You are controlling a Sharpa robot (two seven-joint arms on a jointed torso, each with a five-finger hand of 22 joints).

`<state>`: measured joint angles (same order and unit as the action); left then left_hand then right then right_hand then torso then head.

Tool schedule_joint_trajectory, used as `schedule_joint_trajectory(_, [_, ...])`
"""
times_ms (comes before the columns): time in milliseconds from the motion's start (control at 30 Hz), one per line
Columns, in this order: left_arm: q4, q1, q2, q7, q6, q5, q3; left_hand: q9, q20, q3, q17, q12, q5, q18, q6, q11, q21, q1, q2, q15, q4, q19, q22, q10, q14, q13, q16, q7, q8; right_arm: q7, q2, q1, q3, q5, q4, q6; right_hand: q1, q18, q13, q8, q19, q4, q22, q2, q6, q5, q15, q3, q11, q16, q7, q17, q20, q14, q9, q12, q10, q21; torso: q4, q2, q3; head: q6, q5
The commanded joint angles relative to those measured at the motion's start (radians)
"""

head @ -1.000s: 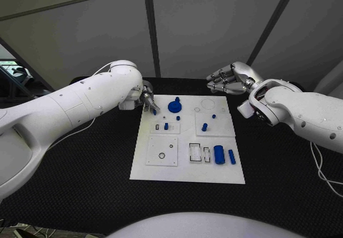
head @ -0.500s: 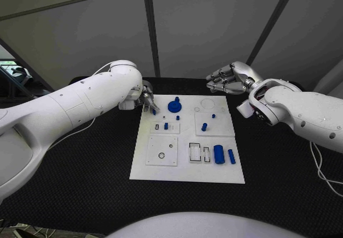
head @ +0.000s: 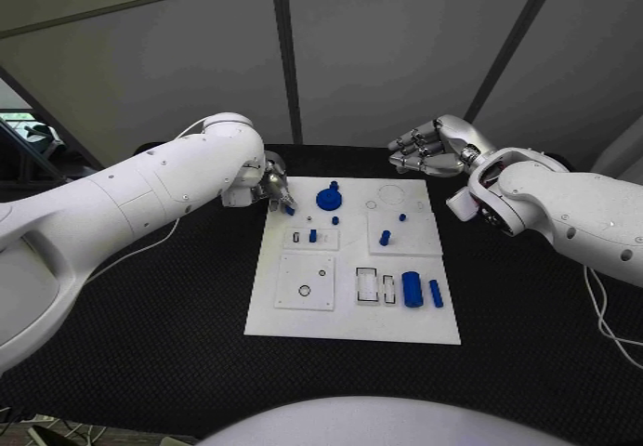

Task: Assemble the parts on the task board

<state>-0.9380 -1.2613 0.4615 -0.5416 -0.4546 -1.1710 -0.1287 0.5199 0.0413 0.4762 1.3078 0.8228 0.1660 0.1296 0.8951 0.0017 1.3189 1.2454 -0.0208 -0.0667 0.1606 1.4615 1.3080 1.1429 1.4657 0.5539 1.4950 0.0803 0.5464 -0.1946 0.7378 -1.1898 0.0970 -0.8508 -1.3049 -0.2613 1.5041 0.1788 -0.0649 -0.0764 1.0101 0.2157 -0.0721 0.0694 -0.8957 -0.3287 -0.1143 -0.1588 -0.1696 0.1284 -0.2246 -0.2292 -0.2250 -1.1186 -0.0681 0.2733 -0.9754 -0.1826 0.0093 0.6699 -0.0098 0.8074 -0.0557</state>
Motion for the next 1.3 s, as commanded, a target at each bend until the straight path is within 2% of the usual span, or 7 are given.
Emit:
schedule_joint_trajectory(33, [-0.014,-0.002,0.012,0.024,0.038,0.077,0.002,0.006,0.003,0.161,0.195,0.006,-0.002,-0.065,-0.008,-0.002,0.0,-0.031,-0.006,0.003,-0.13,0.001,0.01,0.008,0.083,-0.002,0.005,-0.003,0.012,-0.007,0.001,-0.002,0.001,0.001,-0.001,0.007,-0.007,0.004,0.002,-0.001,0.007,-0.002,0.001,-0.006,-0.002,-0.004,-0.004,-0.006,-0.001,0.005,-0.01,0.001,0.001,0.003,-0.001,0.006,0.006,0.002,0.0027,0.0,-0.0007,0.002,-0.003])
schedule_joint_trajectory(300, [-0.086,-0.002,0.071,0.036,0.119,0.119,0.008,0.019,0.001,0.22,0.196,0.011,0.002,-0.065,-0.011,-0.005,-0.004,-0.072,-0.021,0.001,-0.156,0.001,0.01,0.014,0.083,-0.003,0.006,-0.007,0.037,-0.006,0.003,-0.002,0.001,0.001,0.0,0.009,-0.007,0.004,0.002,-0.001,0.007,-0.002,0.001,-0.006,-0.002,-0.004,-0.004,-0.006,-0.001,0.005,-0.01,0.001,0.001,0.003,-0.001,0.006,0.006,0.002,0.0019,-0.001,-0.0002,-0.001,-0.008])
schedule_joint_trajectory(633, [-0.255,0.002,0.176,0.034,0.235,0.15,0.021,0.028,-0.002,0.254,0.197,0.017,0.01,-0.07,-0.012,-0.008,0.017,-0.096,-0.032,-0.002,-0.174,0.012,0.032,0.023,0.083,-0.004,0.006,-0.01,0.055,-0.007,0.006,-0.002,0.001,0.001,0.002,0.01,-0.007,0.004,0.002,-0.001,0.007,-0.002,0.001,-0.006,-0.002,-0.004,-0.004,-0.006,-0.001,0.005,-0.01,0.001,0.001,0.003,-0.001,0.006,0.006,0.002,0.0,0.001,-0.0003,-0.003,-0.016])
schedule_joint_trajectory(767, [-0.318,0.004,0.216,0.032,0.269,0.152,0.036,0.03,-0.002,0.26,0.197,0.019,0.013,-0.07,-0.011,-0.01,0.018,-0.101,-0.036,-0.003,-0.178,0.013,0.034,0.027,0.084,-0.004,0.007,-0.011,0.059,-0.007,0.008,-0.002,0.001,0.001,0.001,0.01,-0.008,0.004,0.002,-0.001,0.008,-0.002,0.001,-0.006,-0.002,-0.005,-0.004,-0.007,-0.001,0.006,-0.01,0.002,0.001,0.003,-0.001,0.006,0.006,0.004,-0.0006,0.001,-0.0001,-0.001,-0.019])
schedule_joint_trajectory(867, [-0.369,0.007,0.243,0.028,0.288,0.137,0.052,0.032,-0.003,0.267,0.197,0.024,0.015,-0.071,-0.01,-0.011,0.022,-0.105,-0.04,-0.004,-0.183,0.015,0.038,0.032,0.084,0.001,0.007,-0.013,0.064,-0.006,0.009,-0.002,0.001,0.001,0.001,0.01,-0.008,0.004,0.002,-0.001,0.008,-0.002,0.001,-0.006,-0.002,-0.005,-0.004,-0.007,-0.001,0.006,-0.01,0.002,0.001,0.003,-0.001,0.006,0.006,0.004,-0.0011,0.001,0.0001,0.0,-0.021])
schedule_joint_trajectory(1033, [-0.415,0.012,0.262,0.016,0.277,0.108,0.072,0.034,-0.004,0.272,0.197,0.032,0.016,-0.072,-0.009,-0.013,0.026,-0.107,-0.046,-0.005,-0.188,0.017,0.042,0.04,0.084,0.009,0.007,-0.014,0.069,-0.006,0.009,-0.002,0.001,0.0,0.0,0.009,-0.008,0.004,0.002,-0.001,0.008,-0.002,0.001,-0.006,-0.002,-0.005,-0.004,-0.007,-0.001,0.006,-0.01,0.002,0.001,0.003,-0.001,0.006,0.006,0.004,-0.0024,0.001,0.0004,0.002,-0.024])
schedule_joint_trajectory(1300, [-0.436,0.017,0.268,0.017,0.243,0.102,0.085,0.036,-0.005,0.277,0.197,0.041,0.018,-0.072,-0.006,-0.014,0.023,-0.111,-0.052,-0.006,-0.192,0.016,0.04,0.05,0.084,0.018,0.007,-0.016,0.075,-0.006,0.011,-0.002,0.001,-0.003,-0.001,0.007,-0.008,0.004,0.002,-0.001,0.008,-0.002,0.001,-0.006,-0.002,-0.005,-0.004,-0.007,-0.001,0.006,-0.01,0.002,0.001,0.003,-0.001,0.006,0.006,0.004,-0.0022,0.001,-0.0002,0.002,-0.024])
